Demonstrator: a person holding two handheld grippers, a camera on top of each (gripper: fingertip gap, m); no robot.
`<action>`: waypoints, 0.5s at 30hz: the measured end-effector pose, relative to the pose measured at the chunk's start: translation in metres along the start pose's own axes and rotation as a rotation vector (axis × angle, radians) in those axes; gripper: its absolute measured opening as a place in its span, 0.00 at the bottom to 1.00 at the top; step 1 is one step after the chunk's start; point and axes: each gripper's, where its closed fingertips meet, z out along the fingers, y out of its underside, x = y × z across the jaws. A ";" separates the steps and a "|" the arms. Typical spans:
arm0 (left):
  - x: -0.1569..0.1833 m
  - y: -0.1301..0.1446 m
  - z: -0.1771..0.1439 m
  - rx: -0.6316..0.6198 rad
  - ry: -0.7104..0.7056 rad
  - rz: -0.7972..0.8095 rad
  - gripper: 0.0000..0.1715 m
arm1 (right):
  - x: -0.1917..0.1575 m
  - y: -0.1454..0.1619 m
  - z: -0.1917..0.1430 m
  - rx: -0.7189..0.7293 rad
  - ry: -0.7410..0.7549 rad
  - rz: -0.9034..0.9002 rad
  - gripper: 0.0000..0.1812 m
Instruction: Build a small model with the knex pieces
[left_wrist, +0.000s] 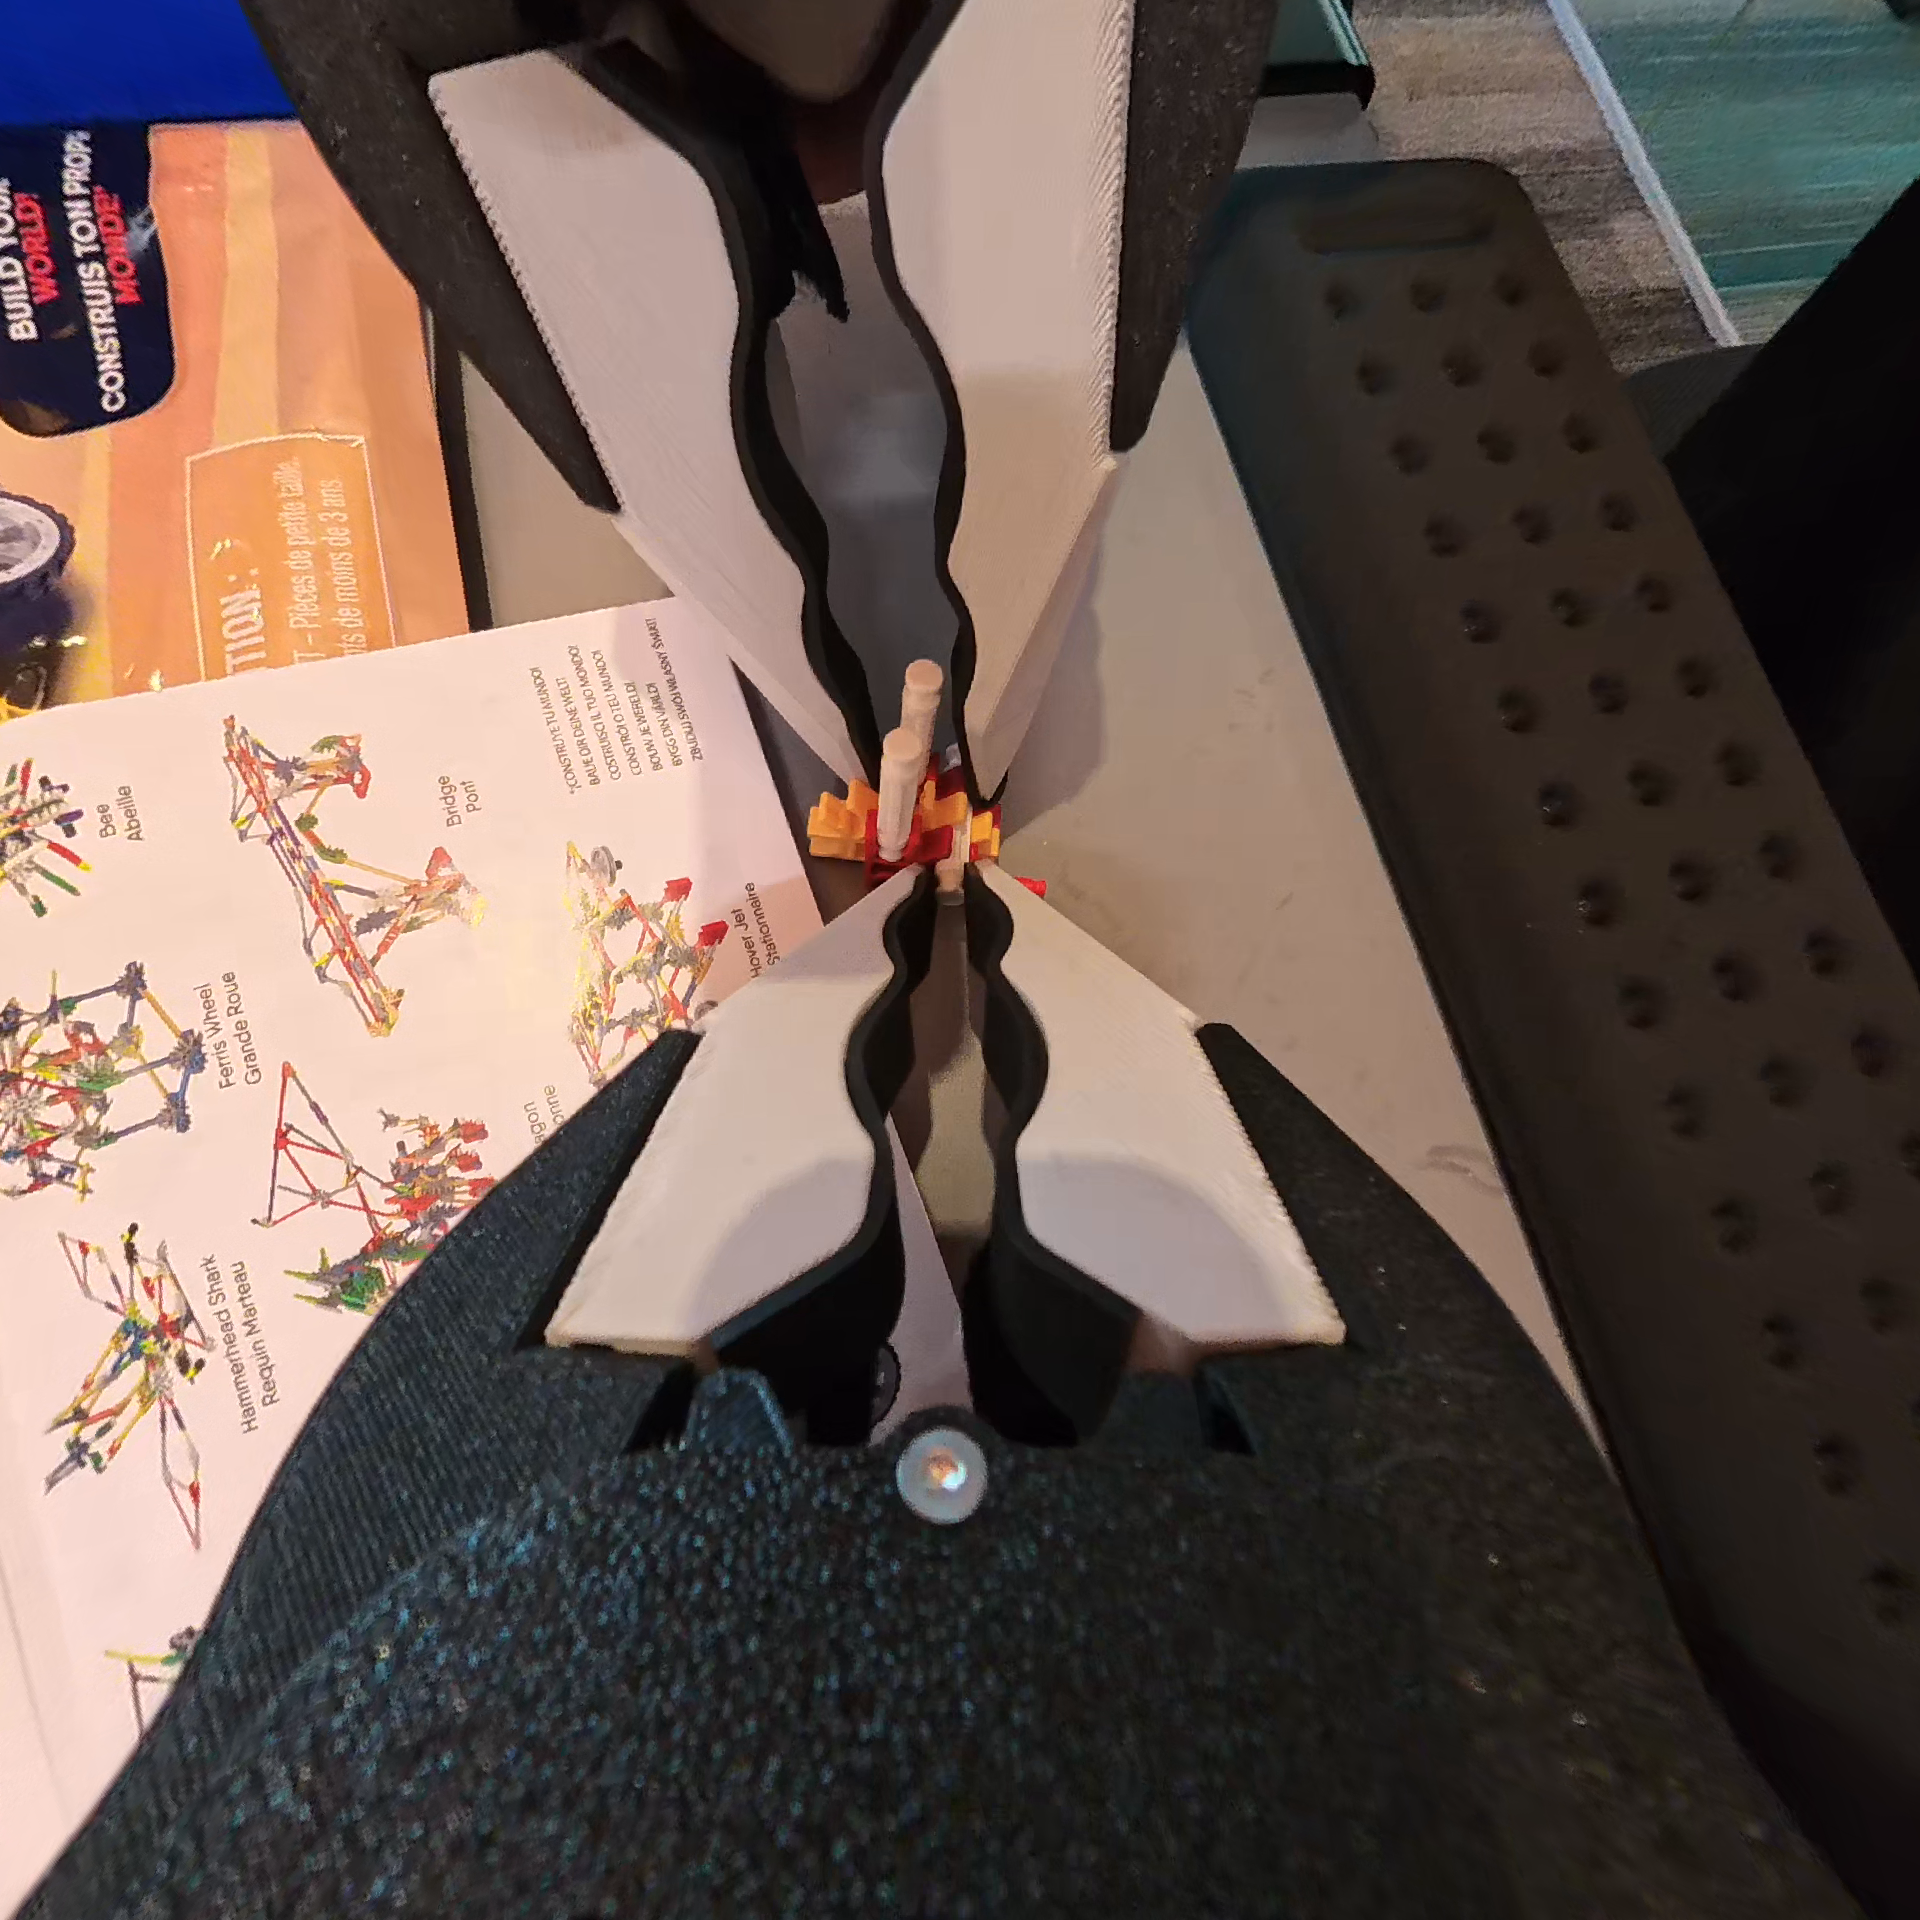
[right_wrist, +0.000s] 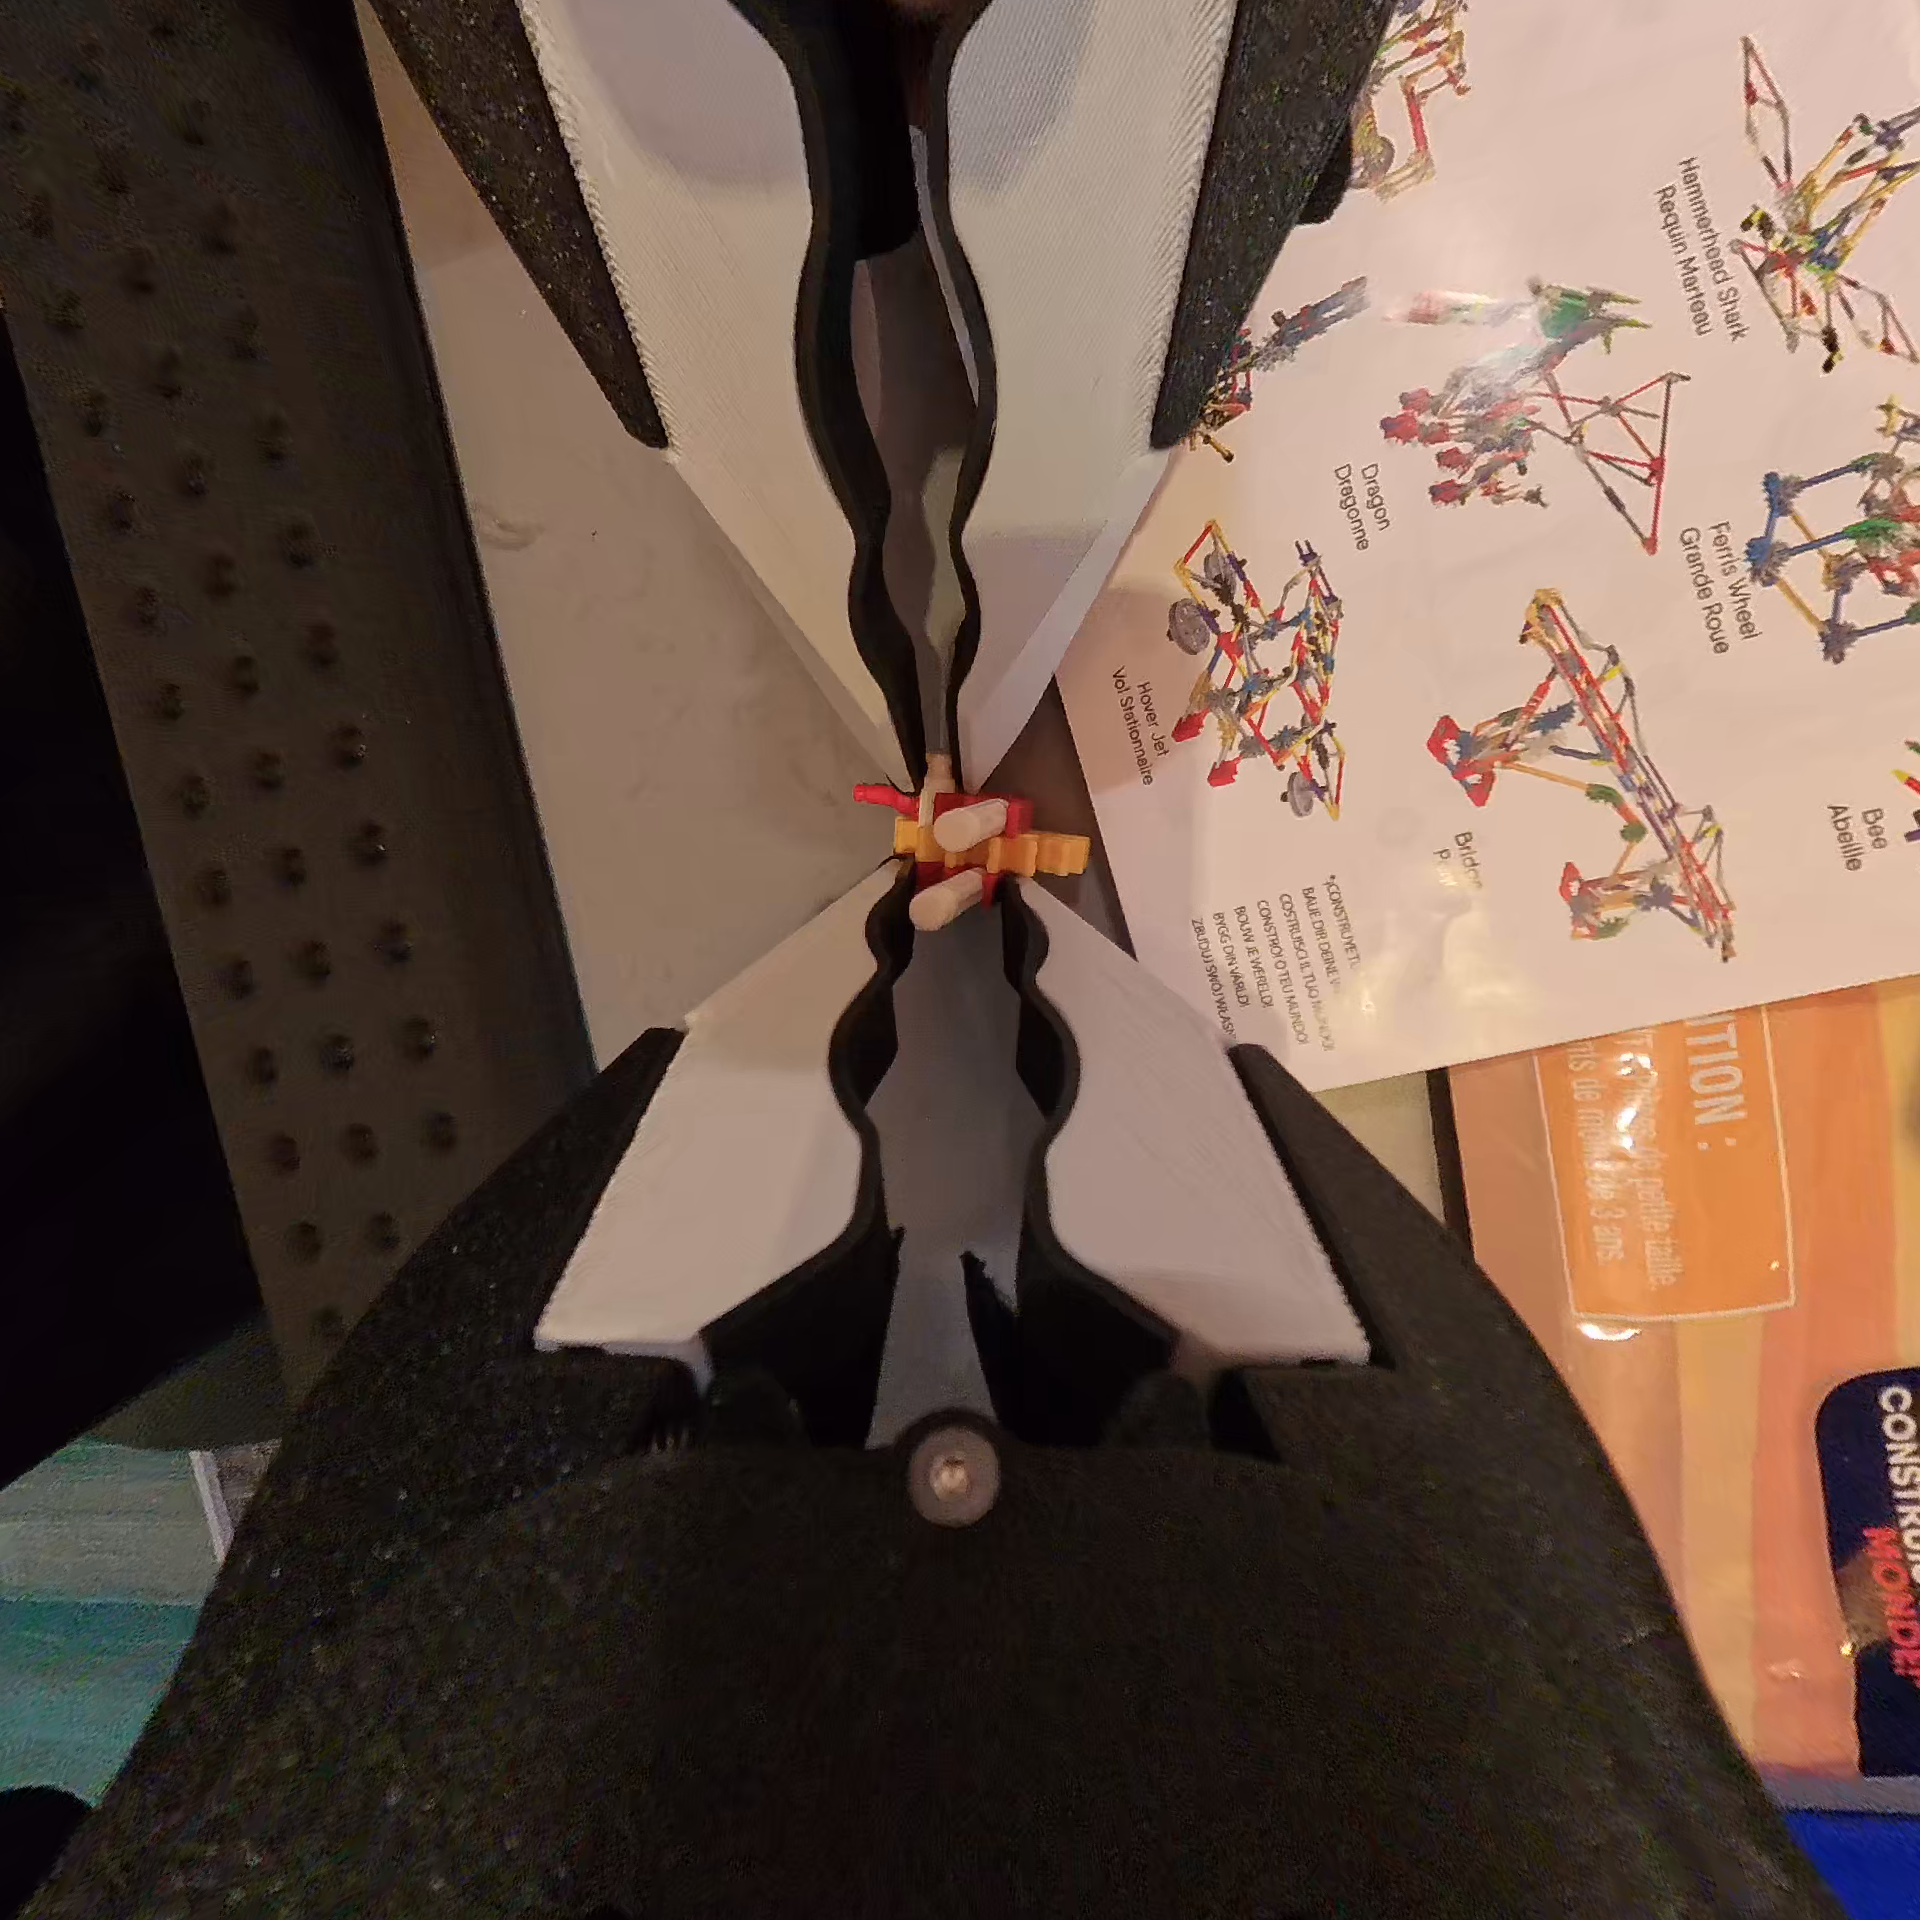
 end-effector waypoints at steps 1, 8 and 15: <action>-0.001 0.000 0.000 -0.004 -0.012 0.005 0.01 | 0.000 0.000 0.000 -0.002 0.003 0.000 0.08; -0.004 0.000 -0.001 0.001 -0.020 -0.035 0.01 | 0.004 -0.001 0.000 -0.026 0.027 -0.003 0.08; -0.004 0.000 -0.001 0.018 0.005 -0.080 0.01 | 0.004 -0.001 0.000 -0.067 0.022 -0.016 0.08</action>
